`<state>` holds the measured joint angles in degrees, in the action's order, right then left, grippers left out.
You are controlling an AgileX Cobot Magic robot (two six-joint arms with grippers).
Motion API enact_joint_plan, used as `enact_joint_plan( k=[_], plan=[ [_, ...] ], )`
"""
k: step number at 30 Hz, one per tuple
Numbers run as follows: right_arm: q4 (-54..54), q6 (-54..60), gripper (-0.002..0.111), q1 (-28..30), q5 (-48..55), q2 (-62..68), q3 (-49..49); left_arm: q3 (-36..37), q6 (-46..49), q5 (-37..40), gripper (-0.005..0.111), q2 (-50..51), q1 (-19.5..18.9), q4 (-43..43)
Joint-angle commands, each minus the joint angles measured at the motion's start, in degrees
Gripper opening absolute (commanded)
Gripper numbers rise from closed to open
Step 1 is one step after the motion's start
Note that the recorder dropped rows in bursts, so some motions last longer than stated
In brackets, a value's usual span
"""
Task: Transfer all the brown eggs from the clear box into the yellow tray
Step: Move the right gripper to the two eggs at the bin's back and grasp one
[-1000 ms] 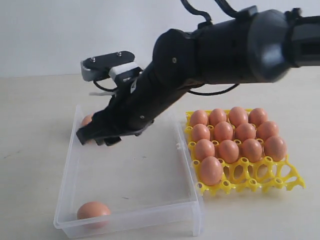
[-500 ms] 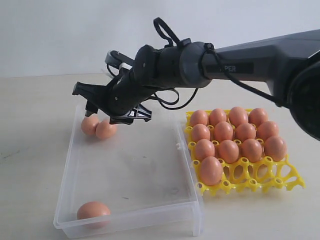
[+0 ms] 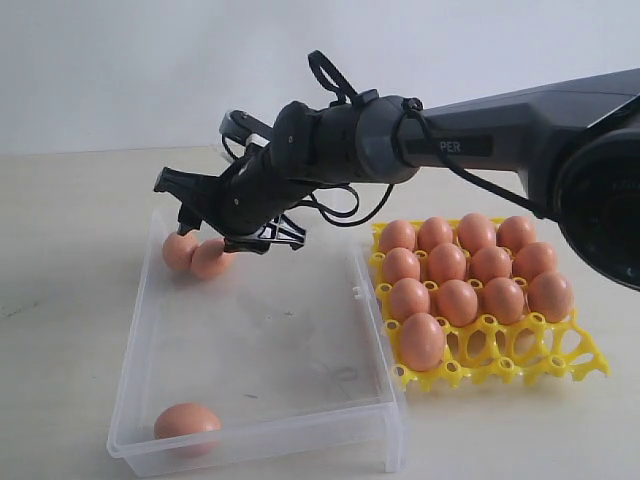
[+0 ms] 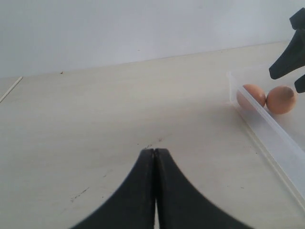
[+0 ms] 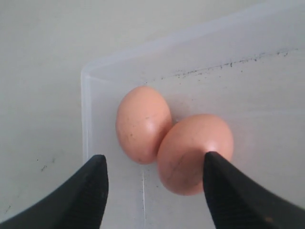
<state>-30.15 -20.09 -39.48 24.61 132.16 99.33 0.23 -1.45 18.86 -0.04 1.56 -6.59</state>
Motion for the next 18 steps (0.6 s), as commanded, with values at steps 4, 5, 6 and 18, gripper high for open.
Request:
enact_joint_plan(
  k=[4,5,6,18],
  plan=[
    [0.8,0.15,0.058,0.78,0.57,-0.05,0.6,-0.23,-0.25,-0.77,0.0,0.04,0.08,-0.08],
    [0.96,0.15,0.058,1.02,0.54,-0.05,0.6,-0.23,-0.25,-0.77,0.0,0.04,0.08,-0.08],
    [1.4,-0.06,0.058,1.18,0.66,-0.05,0.6,-0.23,-0.25,-0.77,0.0,0.04,0.08,-0.08],
    [1.57,-1.03,0.058,2.15,0.1,1.63,0.6,-0.23,-0.25,-0.77,0.0,0.04,0.08,-0.08]
  ],
)
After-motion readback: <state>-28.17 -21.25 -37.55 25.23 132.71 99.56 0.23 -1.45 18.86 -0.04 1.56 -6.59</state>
